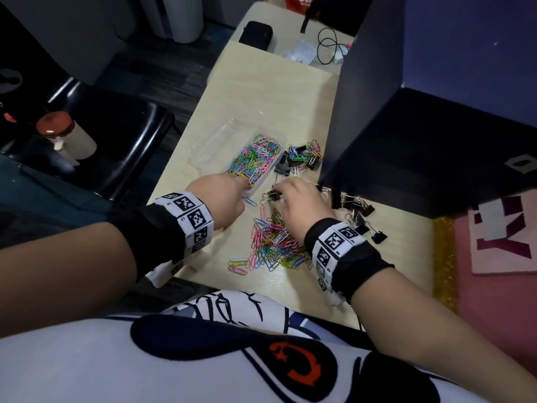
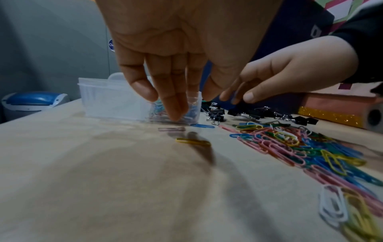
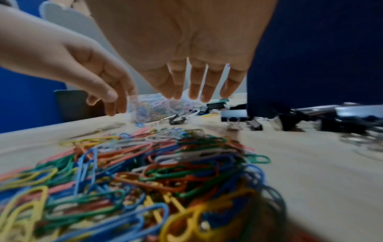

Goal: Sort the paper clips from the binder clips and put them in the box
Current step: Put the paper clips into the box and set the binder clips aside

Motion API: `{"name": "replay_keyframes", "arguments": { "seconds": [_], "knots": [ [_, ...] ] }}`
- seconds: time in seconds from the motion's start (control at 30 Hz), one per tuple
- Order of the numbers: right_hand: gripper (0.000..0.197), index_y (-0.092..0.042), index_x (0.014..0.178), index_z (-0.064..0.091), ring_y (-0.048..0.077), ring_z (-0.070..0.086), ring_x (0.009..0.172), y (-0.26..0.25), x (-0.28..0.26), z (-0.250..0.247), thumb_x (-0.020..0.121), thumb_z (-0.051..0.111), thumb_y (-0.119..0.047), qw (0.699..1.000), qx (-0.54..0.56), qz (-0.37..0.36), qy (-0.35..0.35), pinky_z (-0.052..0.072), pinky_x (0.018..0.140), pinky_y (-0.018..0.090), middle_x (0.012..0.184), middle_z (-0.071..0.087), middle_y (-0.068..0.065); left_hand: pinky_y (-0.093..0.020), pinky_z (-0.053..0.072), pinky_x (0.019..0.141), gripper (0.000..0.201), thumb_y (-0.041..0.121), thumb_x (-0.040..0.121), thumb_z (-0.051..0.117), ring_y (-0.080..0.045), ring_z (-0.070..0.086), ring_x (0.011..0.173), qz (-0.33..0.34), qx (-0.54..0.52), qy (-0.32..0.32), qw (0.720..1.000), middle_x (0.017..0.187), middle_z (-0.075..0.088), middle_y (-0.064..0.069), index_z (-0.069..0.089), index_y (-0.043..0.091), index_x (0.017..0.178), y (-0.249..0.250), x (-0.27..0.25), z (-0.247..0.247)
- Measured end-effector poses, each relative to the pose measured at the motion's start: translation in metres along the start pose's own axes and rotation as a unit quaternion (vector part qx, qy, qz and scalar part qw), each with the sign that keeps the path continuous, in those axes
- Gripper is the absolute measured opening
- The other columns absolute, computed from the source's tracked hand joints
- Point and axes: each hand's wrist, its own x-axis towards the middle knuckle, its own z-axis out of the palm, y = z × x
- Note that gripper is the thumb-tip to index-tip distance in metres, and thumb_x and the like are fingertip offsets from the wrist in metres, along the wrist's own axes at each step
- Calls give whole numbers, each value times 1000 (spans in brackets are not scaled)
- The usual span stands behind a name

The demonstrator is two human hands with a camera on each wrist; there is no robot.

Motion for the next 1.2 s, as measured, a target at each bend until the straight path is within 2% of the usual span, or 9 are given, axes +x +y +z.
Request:
{"name": "replay_keyframes", "arguments": {
  "seconds": [0.13,0.3,0.47,0.57,0.73,0.9,1.07,1.13,1.2],
  "knots": [
    [56,-30,142,36,25,34,135,-2,6,9,90,42,-11,993,-72,-46,-83,30,106,43,155,24,-9,-32,44,71,31,24,89,46,-31,60,101,16,-1,-2,1000,115,60,-9,50,18,120,-6,-4,1],
    [56,-24,142,36,25,25,140,11,5,2,89,47,-12,993,-76,33,-78,21,112,45,158,18,-3,-35,48,77,36,23,89,46,-30,60,102,30,-27,3,999,119,59,-5,48,24,125,-11,-10,4],
    [48,-24,131,49,23,34,132,3,-4,2,86,46,-9,998,-38,-22,-34,25,108,39,143,39,-2,-38,48,75,39,22,89,46,-32,59,98,84,19,5,996,113,59,-8,42,18,128,-5,-20,7],
    [46,-24,128,52,23,37,130,-10,-9,4,85,47,-9,996,-42,-71,-41,25,106,37,139,42,-3,-39,48,77,37,23,88,47,-31,58,102,113,48,6,992,116,58,-7,44,18,124,-3,-20,8],
    [57,-23,147,31,16,15,145,-18,-14,13,92,38,-10,983,-62,-117,-124,14,115,36,156,23,-6,-38,45,97,52,22,88,50,-25,45,127,119,56,-24,991,142,46,-3,40,19,139,-4,-16,19],
    [62,-24,142,39,17,18,144,-5,-21,5,83,49,-5,983,-71,-90,-142,8,118,42,151,31,-5,-36,37,108,54,22,88,50,-26,38,132,153,42,-37,987,145,41,-5,42,16,141,-3,-15,29],
    [55,-30,132,47,16,32,136,9,-20,0,81,49,-8,990,-59,-45,-120,16,116,40,139,42,-6,-29,36,108,53,23,86,39,-26,46,126,219,-24,-85,972,141,46,-7,48,11,137,20,-24,24],
    [49,-28,132,46,19,36,132,12,-21,-3,87,47,-11,994,-38,-23,-102,23,112,38,138,43,-3,-32,43,102,60,28,80,28,-28,55,117,242,-67,-64,966,132,54,-10,56,9,129,25,-24,20],
    [43,-24,134,44,24,41,126,17,-24,-9,91,51,-20,996,-5,18,-84,36,106,38,136,41,2,-33,46,99,52,25,82,36,-29,57,113,221,-85,-31,971,127,56,-11,58,10,127,23,-18,16]
  ]
}}
